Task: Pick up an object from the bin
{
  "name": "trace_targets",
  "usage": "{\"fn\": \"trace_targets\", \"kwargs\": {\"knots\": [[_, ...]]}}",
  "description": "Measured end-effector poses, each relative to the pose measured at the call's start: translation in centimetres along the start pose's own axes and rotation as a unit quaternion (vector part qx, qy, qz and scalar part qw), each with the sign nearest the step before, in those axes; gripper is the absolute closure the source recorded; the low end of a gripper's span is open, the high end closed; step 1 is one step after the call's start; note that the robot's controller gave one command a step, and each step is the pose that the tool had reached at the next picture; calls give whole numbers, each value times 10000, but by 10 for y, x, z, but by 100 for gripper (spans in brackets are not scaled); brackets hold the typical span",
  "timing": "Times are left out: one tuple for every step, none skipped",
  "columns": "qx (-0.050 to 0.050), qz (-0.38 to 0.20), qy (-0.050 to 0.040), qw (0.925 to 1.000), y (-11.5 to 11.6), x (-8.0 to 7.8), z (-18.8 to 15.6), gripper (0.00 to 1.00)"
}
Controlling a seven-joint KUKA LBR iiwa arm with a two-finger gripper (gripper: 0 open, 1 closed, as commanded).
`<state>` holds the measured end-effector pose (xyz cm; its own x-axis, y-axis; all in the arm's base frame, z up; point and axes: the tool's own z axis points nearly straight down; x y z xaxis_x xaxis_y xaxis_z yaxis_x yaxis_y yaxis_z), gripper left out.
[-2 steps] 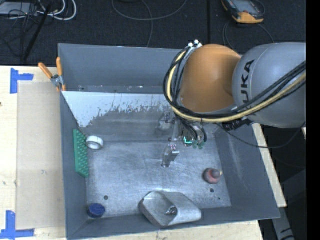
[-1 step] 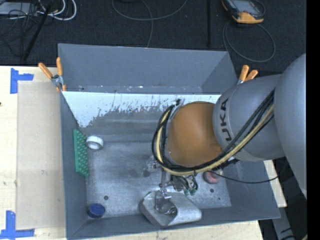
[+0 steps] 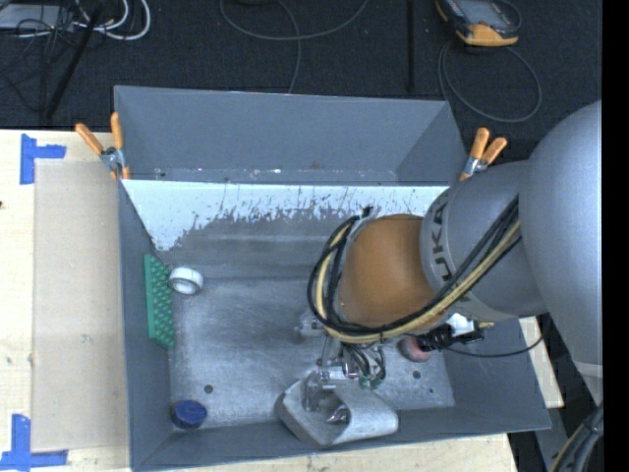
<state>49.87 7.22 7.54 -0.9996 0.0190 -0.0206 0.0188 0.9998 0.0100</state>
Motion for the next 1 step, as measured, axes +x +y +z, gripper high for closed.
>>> {"fn": "trace_targets", "kwargs": {"knots": [[25,2,171,9999,-1,8,2,100]]}}
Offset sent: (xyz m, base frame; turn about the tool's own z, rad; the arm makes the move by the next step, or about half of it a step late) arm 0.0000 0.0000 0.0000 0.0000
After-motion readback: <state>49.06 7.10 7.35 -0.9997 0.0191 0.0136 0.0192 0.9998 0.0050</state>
